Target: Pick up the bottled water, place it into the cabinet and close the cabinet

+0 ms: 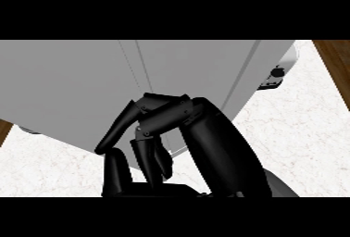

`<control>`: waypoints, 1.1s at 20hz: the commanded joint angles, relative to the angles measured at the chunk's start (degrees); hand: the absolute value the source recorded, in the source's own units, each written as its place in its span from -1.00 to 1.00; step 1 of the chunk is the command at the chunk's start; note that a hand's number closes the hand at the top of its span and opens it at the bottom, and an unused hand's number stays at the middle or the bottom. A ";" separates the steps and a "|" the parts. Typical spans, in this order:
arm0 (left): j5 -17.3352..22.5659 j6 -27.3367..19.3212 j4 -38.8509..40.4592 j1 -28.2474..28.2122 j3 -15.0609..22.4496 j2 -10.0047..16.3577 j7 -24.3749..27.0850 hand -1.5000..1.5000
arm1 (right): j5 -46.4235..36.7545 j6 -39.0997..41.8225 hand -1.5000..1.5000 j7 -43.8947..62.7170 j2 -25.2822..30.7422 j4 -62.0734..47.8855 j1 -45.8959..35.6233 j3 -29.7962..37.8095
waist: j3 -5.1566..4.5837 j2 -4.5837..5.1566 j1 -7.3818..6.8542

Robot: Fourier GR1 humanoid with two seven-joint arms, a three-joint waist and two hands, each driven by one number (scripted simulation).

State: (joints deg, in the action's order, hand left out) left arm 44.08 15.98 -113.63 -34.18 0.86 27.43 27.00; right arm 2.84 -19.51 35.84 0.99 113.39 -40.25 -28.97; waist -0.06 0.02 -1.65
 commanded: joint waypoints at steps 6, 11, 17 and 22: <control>3.18 5.63 -2.53 -5.48 -5.87 0.45 -0.94 1.00 | 5.85 3.92 1.00 -10.88 -0.98 -22.35 -8.51 7.24 | 0.05 0.13 -0.19; 4.21 9.60 2.78 -3.45 -9.00 0.79 -0.91 1.00 | 7.45 8.79 1.00 -14.42 -0.99 -34.28 -13.79 14.17 | 0.02 0.24 -0.01; 3.62 6.67 0.90 -1.42 -7.72 -1.03 -3.36 1.00 | 7.56 12.91 1.00 -20.44 -0.24 -43.62 -14.04 16.47 | 0.03 0.52 -0.08; 6.68 6.92 0.15 -0.18 -9.59 1.22 -5.37 1.00 | 7.86 12.68 1.00 -23.54 1.65 -46.29 -12.44 16.85 | 0.08 0.98 -0.28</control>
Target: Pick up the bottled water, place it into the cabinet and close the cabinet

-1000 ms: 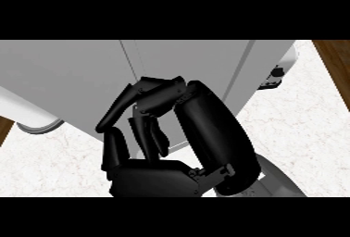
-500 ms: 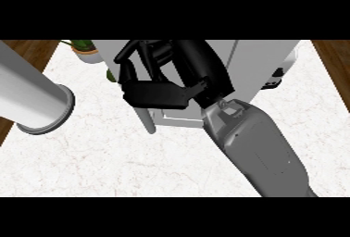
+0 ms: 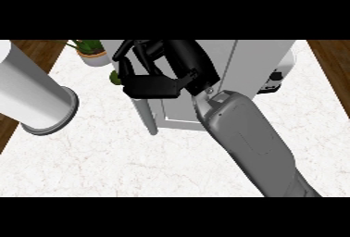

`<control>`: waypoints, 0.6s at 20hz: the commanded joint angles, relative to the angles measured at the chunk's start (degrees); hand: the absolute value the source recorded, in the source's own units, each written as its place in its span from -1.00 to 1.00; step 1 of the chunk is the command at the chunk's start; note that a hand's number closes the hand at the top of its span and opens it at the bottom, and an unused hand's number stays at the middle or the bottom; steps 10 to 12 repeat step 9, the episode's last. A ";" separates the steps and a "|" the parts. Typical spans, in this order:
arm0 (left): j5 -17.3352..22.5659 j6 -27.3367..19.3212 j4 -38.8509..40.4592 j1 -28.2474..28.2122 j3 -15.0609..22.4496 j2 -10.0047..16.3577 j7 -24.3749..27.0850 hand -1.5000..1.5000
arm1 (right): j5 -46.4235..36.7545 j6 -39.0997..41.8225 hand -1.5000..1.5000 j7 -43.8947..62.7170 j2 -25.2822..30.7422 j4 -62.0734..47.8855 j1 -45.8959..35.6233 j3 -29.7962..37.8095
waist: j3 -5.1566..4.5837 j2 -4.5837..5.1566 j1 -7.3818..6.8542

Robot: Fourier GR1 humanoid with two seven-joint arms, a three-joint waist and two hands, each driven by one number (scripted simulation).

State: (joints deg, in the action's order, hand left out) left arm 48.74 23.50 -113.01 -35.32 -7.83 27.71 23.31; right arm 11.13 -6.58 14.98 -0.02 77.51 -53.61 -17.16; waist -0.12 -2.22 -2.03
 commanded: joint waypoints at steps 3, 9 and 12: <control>0.56 0.96 0.16 1.20 0.19 0.25 -0.82 1.00 | -1.10 -1.74 1.00 -2.59 2.52 -12.94 -1.84 5.84 | 0.05 3.20 -0.50; 1.04 -0.57 -0.29 2.92 0.34 0.25 -2.11 1.00 | -0.28 -0.95 1.00 -5.09 3.54 -14.21 -0.67 5.78 | 0.07 3.36 -0.17; 1.04 -0.57 -0.29 2.92 0.34 0.25 -2.11 1.00 | -0.28 -0.95 1.00 -5.09 3.54 -14.21 -0.67 5.78 | 0.07 3.36 -0.17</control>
